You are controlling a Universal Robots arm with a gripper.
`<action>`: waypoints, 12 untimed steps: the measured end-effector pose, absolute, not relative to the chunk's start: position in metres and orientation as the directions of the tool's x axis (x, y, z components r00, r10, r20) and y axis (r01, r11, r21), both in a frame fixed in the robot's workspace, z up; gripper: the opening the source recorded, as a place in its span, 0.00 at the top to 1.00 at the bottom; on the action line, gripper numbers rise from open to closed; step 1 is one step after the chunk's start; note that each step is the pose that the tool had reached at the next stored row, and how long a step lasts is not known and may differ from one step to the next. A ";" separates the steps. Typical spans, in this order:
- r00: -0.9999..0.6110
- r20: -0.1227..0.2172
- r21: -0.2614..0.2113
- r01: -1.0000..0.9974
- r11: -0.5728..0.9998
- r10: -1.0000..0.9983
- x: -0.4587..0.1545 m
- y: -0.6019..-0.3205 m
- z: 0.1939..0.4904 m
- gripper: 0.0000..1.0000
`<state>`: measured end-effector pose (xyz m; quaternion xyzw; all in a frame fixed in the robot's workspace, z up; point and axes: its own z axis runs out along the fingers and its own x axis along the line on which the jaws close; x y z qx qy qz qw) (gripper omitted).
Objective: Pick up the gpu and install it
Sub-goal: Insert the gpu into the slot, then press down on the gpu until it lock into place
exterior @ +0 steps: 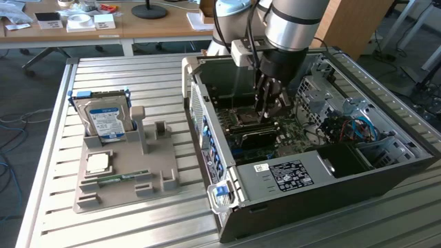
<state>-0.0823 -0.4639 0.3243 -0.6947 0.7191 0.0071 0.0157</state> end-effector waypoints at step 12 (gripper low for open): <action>-0.034 -0.032 -0.012 -0.999 0.035 -0.999 -0.082 -0.464 0.326 0.60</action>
